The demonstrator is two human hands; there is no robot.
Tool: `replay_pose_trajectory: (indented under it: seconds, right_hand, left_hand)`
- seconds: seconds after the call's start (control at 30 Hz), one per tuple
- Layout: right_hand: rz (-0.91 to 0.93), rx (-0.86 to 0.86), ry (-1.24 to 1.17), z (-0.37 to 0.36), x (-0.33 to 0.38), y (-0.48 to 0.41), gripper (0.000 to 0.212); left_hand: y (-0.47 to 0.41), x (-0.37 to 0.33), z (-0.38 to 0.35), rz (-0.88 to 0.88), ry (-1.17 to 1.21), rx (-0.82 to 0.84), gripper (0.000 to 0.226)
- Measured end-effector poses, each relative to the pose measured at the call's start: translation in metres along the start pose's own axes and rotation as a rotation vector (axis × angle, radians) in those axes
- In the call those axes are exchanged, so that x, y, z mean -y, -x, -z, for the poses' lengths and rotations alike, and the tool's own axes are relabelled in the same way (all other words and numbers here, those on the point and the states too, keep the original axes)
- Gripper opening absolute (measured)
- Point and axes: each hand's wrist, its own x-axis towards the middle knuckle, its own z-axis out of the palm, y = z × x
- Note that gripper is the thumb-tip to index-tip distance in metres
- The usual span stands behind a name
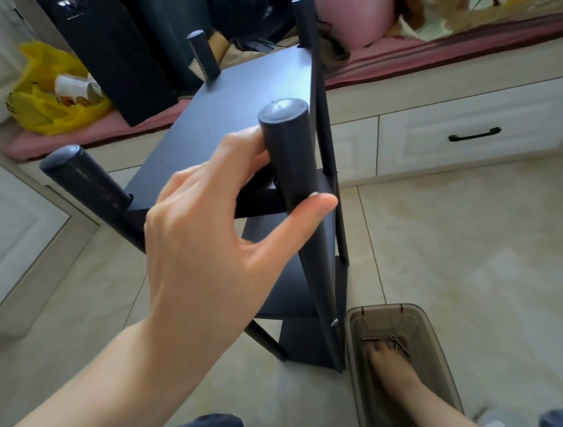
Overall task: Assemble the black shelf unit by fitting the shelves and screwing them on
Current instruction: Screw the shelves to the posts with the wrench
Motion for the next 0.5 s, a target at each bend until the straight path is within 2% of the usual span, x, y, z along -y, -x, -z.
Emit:
replay_pose_trajectory:
  seconds: [0.13, 0.3, 0.5]
  right_hand:
    - [-0.006, -0.013, -0.057, 0.004, -0.001, 0.004, 0.046]
    - [-0.032, -0.077, -0.158, 0.015, 0.001, 0.013, 0.029]
    - [-0.273, -0.306, -0.497, 0.052, -0.003, 0.023, 0.009]
  left_hand:
    - [0.000, 0.000, 0.000, 0.009, -0.007, 0.003, 0.044]
    - [-0.002, 0.000, -0.001, 0.022, 0.010, 0.007, 0.044]
    - [-0.002, -0.004, 0.004, 0.038, -0.037, -0.006, 0.047]
